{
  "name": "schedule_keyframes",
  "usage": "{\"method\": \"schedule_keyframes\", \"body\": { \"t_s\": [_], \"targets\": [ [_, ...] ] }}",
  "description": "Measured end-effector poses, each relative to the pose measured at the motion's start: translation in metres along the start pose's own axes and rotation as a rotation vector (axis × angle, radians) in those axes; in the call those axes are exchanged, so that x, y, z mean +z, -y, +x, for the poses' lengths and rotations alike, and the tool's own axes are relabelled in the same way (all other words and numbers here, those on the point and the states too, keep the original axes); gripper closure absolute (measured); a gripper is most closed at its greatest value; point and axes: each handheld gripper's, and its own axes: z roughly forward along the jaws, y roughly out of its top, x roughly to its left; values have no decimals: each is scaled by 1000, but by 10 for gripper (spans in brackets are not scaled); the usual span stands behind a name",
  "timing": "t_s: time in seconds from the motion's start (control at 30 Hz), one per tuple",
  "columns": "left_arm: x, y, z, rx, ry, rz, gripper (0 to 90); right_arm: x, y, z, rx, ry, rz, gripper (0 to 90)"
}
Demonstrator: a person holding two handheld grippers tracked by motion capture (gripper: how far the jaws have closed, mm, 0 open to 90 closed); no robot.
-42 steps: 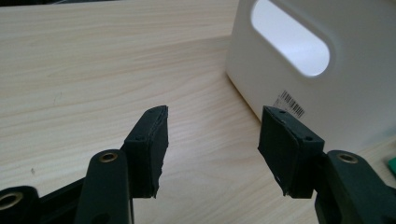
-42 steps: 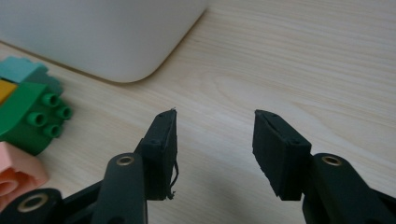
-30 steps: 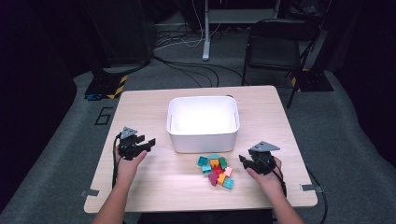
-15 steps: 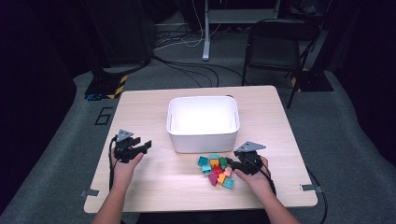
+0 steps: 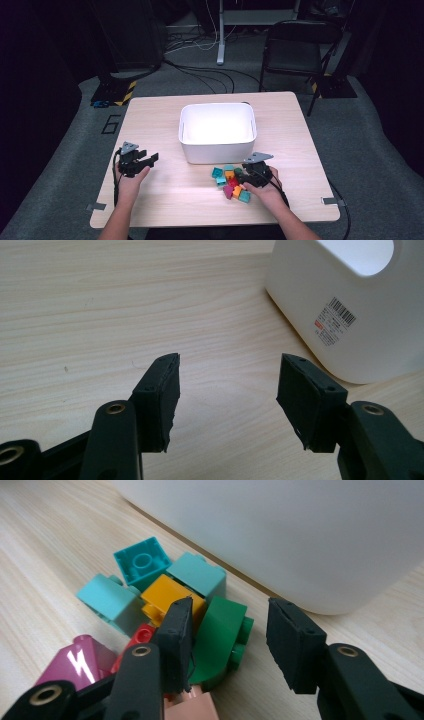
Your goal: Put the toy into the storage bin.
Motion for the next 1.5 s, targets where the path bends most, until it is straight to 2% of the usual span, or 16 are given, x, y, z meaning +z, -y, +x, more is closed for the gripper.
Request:
{"method": "schedule_keyframes", "body": {
  "t_s": [0.13,0.23,0.43,0.53,0.77,1.1,1.27,1.5],
  "targets": [
    [2,0,0,4,3,13,418,1,2,-5,22,6,6,531],
    [2,1,0,5,4,13,419,2,3,-7,20,-2,7,536],
    [3,1,1,1,4,15,418,8,3,-7,8,-11,41,612],
    [3,1,1,-1,4,16,418,8,3,-9,3,-9,41,650],
    [4,1,2,-5,3,22,418,5,2,-9,5,-5,26,656],
    [3,2,3,-11,2,17,418,-7,-4,-2,-28,-12,-6,657],
    [3,1,2,-9,5,13,418,-21,-10,1,-32,-16,-38,658],
    [3,2,4,-13,6,12,418,-34,-17,2,-48,-19,-52,659]
  ]
}}
